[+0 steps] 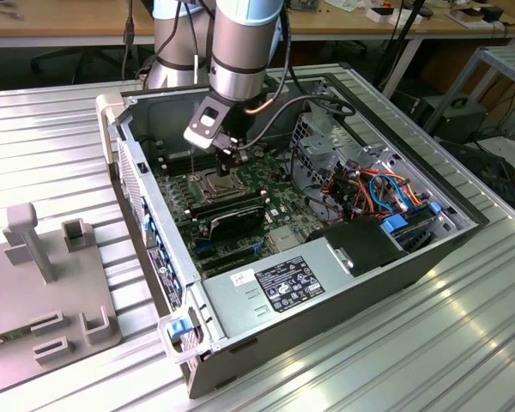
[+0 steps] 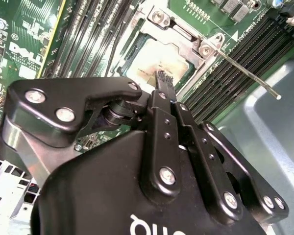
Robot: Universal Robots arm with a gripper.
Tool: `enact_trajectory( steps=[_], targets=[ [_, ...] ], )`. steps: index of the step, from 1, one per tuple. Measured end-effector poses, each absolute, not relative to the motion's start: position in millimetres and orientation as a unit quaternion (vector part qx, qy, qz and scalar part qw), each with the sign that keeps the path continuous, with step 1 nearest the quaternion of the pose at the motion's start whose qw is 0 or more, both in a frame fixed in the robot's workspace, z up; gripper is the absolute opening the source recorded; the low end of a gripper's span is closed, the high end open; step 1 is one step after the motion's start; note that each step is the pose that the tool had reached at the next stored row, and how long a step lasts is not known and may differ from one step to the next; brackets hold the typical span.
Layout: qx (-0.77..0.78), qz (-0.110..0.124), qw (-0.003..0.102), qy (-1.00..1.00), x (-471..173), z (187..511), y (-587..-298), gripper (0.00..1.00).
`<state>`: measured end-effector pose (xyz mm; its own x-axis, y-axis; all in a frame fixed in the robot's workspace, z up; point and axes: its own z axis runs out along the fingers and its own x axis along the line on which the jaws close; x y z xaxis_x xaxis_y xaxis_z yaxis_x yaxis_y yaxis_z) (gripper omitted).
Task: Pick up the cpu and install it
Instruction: 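Close the cpu cover, then install the first cpu locking lever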
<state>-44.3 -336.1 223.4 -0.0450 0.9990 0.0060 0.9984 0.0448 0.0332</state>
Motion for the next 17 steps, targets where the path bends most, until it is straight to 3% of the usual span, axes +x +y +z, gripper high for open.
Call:
enact_trajectory(
  steps=[17],
  targets=[
    [0.683,0.014,0.009,0.730,-46.1,223.4,-336.1,0.11]
  ],
)
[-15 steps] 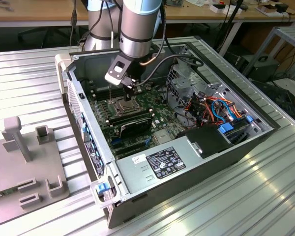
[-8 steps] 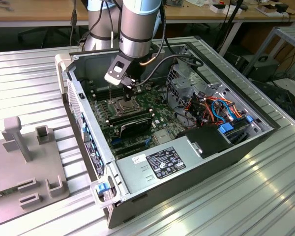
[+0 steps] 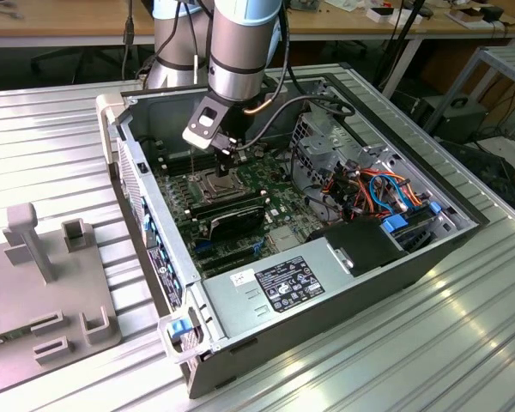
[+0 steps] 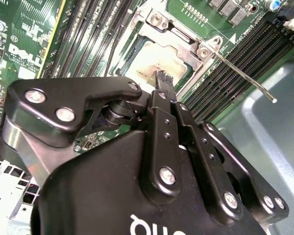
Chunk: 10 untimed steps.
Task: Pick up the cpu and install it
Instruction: 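Install the first cpu locking lever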
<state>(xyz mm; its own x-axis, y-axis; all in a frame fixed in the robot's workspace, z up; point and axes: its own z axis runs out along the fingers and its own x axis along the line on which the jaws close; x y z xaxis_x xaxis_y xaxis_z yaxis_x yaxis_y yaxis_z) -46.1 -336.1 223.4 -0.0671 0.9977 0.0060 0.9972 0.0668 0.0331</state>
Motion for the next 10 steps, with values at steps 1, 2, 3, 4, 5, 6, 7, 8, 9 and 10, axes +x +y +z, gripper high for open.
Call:
enact_trajectory(
  steps=[1,2,3,4,5,6,7,8,9,10],
  targets=[
    [0.676,0.014,0.009,0.737,-46.1,223.4,-336.1,0.11],
    [0.671,0.014,0.009,0.741,-46.0,223.4,-336.1,0.11],
    [0.665,0.014,0.009,0.747,-46.0,223.4,-336.1,0.11],
    [0.655,0.014,0.009,0.755,-46.0,223.4,-336.1,0.11],
    [0.647,0.015,0.008,0.762,-46.0,223.4,-336.1,0.11],
    [0.642,0.015,0.008,0.766,-46.0,223.4,-336.1,0.11],
    [0.636,0.015,0.008,0.771,-46.0,223.4,-336.1,0.11],
    [0.631,0.015,0.008,0.776,-46.0,223.4,-336.1,0.11],
    [0.625,0.015,0.008,0.780,-46.0,223.4,-336.1,0.11],
    [0.619,0.015,0.008,0.785,-46.0,223.4,-336.1,0.11]
  ],
)
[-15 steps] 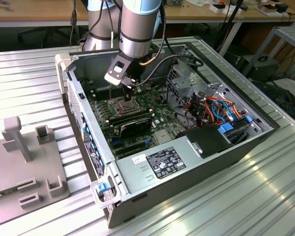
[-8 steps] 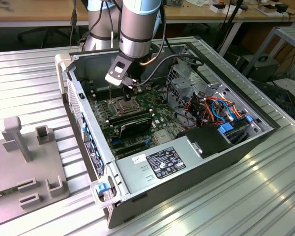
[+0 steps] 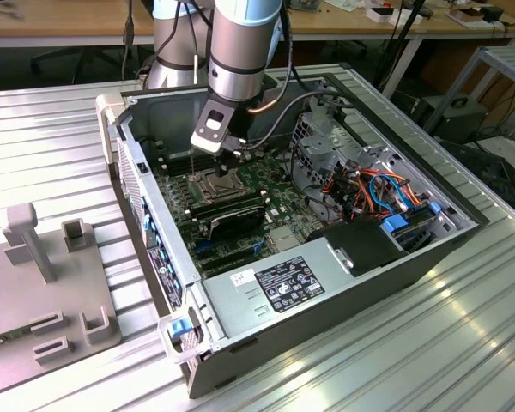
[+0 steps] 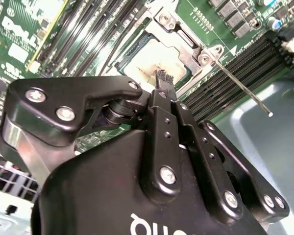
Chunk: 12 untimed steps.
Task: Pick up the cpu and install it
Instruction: 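Install the first cpu locking lever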
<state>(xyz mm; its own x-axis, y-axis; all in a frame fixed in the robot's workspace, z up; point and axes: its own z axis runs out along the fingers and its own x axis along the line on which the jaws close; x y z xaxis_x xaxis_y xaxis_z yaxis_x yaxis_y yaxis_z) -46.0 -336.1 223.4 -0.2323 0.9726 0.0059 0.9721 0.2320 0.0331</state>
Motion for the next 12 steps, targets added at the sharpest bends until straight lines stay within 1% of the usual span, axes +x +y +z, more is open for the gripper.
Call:
enact_trajectory(
  steps=[12],
  targets=[
    [0.584,0.015,0.007,0.812,-46.0,223.4,-336.1,0.11]
  ],
)
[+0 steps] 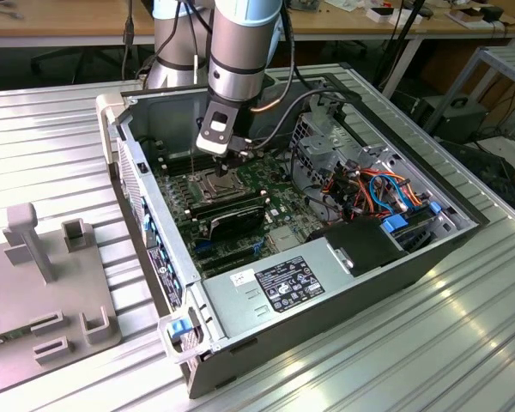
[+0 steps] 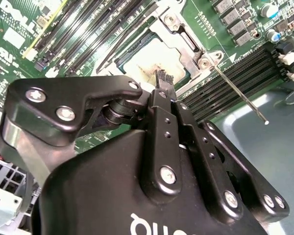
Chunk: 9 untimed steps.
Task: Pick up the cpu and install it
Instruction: 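Install the first cpu locking lever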
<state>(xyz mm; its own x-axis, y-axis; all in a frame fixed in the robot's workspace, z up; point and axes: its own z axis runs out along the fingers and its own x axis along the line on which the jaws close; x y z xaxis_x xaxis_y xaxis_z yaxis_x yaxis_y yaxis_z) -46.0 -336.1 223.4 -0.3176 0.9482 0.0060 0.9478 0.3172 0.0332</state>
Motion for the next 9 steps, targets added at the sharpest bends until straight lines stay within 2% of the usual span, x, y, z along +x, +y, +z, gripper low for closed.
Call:
enact_trajectory(
  steps=[9],
  targets=[
    [0.566,0.015,0.007,0.824,-46.0,223.4,-336.1,0.11]
  ],
)
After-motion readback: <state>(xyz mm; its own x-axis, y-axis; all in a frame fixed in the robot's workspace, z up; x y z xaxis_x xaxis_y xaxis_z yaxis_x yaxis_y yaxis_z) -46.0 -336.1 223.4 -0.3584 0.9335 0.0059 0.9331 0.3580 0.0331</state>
